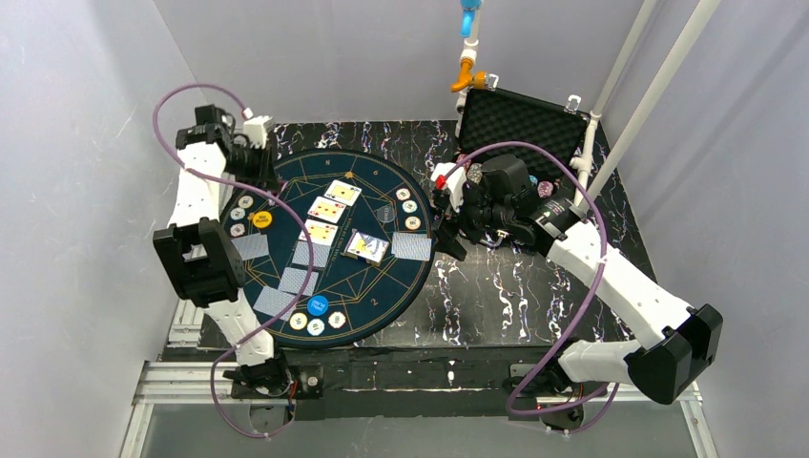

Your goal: Distribute texas hold em gaming equipment

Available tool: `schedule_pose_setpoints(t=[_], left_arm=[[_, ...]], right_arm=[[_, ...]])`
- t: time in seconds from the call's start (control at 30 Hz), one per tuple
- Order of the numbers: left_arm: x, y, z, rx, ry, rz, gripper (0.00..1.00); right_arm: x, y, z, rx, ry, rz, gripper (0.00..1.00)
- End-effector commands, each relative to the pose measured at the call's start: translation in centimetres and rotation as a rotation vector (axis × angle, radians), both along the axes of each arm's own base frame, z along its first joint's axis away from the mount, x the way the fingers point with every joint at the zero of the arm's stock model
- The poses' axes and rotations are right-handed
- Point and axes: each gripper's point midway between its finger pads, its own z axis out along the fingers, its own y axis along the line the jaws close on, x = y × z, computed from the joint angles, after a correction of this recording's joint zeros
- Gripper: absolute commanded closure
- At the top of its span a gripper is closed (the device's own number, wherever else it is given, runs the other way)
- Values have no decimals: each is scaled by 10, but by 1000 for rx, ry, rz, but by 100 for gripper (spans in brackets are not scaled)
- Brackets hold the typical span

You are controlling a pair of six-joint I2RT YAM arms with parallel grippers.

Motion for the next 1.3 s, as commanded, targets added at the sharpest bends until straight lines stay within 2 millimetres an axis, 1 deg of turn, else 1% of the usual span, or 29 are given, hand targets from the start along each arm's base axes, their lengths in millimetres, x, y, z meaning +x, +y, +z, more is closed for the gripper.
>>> schedule_pose_setpoints(t=[0.0, 0.1, 0.2, 0.37, 0.53, 0.77, 0.9, 1.03, 1.07, 1.13, 1.27], left_arm=[[-37, 21, -22, 19, 109, 31, 100], [-50, 30, -44, 80, 148, 17, 100], [-51, 35, -59, 107, 141, 17, 100], [-45, 36, -77, 94, 161, 50, 100], [-36, 42, -93, 123, 129, 61, 100], [-24, 50, -116, 149, 140, 68, 100], [-22, 48, -126, 136, 158, 59, 100], [-24, 49, -139, 145, 192, 54, 100], [-24, 50, -142, 151, 200, 52, 99], [-26, 52, -147, 161, 213, 47, 92], [-28, 52, -154, 169, 226, 33, 83]], right_arm=[[-2, 0, 8, 30, -30, 18, 2], [-2, 0, 8, 33, -29, 20, 2], [-2, 0, 7, 32, -26, 17, 2], [-1, 0, 7, 25, -26, 17, 2], [1, 0, 7, 20, -31, 13, 2], [4, 3, 6, 16, -28, 17, 2], [5, 4, 4, 16, -24, 19, 2], [6, 3, 4, 11, -26, 13, 2], [6, 3, 3, 10, -25, 12, 2], [6, 3, 2, 7, -23, 11, 2], [6, 3, 1, 3, -21, 12, 2]])
